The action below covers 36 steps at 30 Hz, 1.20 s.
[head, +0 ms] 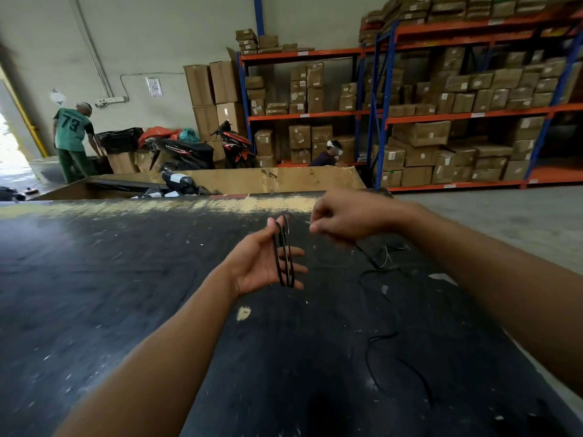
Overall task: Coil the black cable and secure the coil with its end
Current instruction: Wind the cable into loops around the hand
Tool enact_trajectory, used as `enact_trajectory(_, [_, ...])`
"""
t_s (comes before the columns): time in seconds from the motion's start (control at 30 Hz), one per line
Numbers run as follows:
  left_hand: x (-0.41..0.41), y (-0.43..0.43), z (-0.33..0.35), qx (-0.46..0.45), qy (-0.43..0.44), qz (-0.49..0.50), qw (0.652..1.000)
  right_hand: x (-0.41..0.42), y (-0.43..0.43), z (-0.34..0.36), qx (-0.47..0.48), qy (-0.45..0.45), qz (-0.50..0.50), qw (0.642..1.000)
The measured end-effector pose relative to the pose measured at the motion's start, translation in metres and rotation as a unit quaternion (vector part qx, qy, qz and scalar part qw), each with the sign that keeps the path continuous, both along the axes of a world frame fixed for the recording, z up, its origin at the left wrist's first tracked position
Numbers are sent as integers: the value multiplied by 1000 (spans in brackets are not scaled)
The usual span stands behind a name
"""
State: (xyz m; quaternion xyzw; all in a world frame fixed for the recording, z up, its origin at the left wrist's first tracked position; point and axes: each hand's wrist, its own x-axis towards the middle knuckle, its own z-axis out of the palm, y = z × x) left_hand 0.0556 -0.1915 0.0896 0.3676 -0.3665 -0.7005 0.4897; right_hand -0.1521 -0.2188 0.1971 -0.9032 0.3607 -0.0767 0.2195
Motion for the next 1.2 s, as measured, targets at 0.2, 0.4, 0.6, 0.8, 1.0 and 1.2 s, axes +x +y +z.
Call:
enact_trajectory(0.2, [6, -6, 23, -47, 60, 41, 996, -7, 37, -59, 215, -45, 1, 976])
enact_trajectory(0.4, [-2, -1, 37, -91, 72, 1, 993, -9, 38, -105, 211, -82, -10, 974])
enact_trajectory(0.6, [-11, 4, 47, -110, 96, -33, 989, -7, 29, -132, 234, -130, 5, 963])
enact_trajectory(0.8, [-24, 15, 51, -109, 83, -137, 981, -5, 14, -138, 203, -77, 48, 975])
enact_trajectory(1.0, [-33, 31, 41, -96, 38, -256, 961, -20, -31, -102, 80, 26, 20, 996])
enact_trajectory(1.2, [-32, 37, 27, -34, -50, -249, 967, -23, -63, -48, -94, 95, -15, 991])
